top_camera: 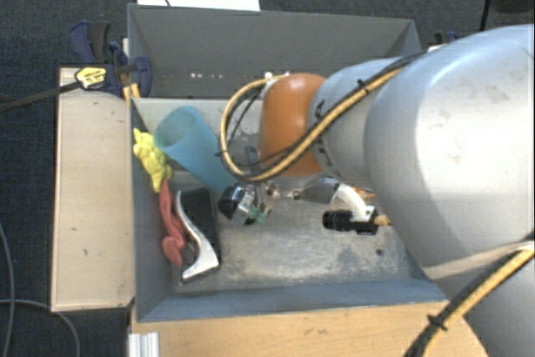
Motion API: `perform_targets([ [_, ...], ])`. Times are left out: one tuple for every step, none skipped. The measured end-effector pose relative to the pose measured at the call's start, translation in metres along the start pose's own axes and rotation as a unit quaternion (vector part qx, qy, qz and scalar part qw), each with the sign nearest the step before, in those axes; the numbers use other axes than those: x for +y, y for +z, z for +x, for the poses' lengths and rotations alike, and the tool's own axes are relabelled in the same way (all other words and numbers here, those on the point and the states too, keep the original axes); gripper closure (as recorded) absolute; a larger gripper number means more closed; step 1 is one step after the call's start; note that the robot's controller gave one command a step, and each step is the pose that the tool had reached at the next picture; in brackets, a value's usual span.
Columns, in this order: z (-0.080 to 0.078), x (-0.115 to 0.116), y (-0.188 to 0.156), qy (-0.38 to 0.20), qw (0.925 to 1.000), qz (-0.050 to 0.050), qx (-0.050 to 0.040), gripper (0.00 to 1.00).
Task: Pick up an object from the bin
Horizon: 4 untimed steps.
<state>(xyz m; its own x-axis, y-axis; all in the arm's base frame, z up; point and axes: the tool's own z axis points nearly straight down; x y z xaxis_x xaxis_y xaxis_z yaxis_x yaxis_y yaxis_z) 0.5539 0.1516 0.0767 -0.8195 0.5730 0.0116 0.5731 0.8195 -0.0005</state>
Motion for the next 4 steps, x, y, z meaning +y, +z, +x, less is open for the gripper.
perform_targets([
  [0.000,0.000,0.000,-0.001,1.0000,0.000,-0.0002,1.00],
  [-0.007,-0.042,-0.019,-0.004,1.0000,0.000,-0.0053,1.00],
  [-0.017,-0.076,-0.038,-0.003,1.0000,0.000,-0.0059,1.00],
  [-0.029,-0.068,-0.043,-0.020,0.9998,0.000,-0.0066,1.00],
])
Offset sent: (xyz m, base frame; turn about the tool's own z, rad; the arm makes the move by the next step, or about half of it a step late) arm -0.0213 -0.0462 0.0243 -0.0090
